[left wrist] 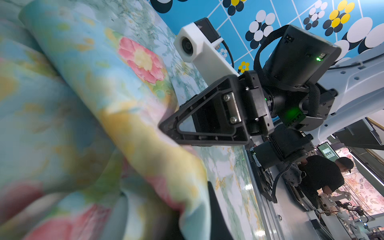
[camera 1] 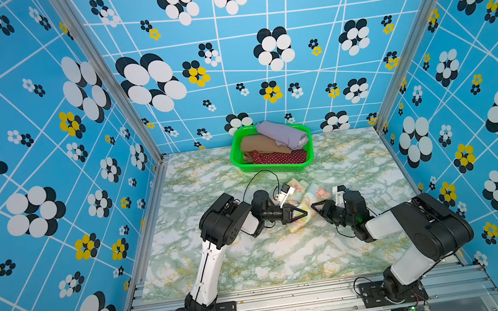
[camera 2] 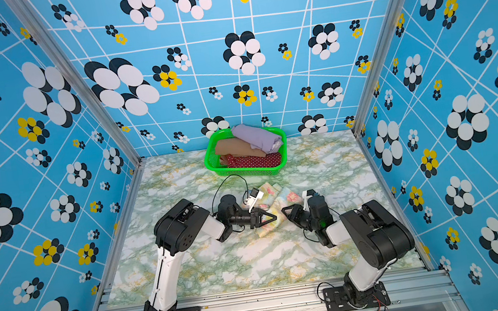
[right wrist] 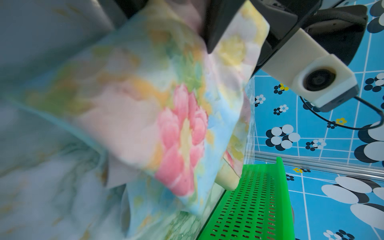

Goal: Roll up the skirts
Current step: Roll the skirt at the center of the board.

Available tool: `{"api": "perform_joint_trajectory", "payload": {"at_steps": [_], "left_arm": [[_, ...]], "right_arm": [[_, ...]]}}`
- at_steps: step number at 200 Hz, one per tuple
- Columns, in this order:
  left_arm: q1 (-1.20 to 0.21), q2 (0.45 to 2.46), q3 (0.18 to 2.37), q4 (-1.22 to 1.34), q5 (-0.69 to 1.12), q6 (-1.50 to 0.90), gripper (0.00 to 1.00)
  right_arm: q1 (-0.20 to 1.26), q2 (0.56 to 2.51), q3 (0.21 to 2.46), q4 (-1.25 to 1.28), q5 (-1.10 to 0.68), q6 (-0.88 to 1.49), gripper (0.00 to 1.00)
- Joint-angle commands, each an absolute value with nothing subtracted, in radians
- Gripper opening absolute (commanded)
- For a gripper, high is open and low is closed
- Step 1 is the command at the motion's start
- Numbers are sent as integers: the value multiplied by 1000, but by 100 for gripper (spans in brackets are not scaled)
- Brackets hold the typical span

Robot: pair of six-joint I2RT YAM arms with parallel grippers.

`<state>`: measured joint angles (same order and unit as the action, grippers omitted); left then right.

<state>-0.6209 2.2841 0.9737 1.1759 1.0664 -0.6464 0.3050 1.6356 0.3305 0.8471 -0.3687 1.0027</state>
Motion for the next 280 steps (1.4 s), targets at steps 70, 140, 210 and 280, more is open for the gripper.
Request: {"api": "perform_joint_trajectory", "payload": {"at_steps": [70,140,210,280], "left_arm": [[-688,1764,910,269,567,38,100],[-1086,1541,626,468,-95,727,99],[-1126,1704,589,694,-231,815,96],[-1083,1919,631,796,-274,850,24]], "right_arm": [[310,1582,355,671,-332,988,0],[311,1530,374,592,-356,1006,0],[311,1427,379,483,-375,982,0],[309,1345,354,384,-390,966,0]]}}
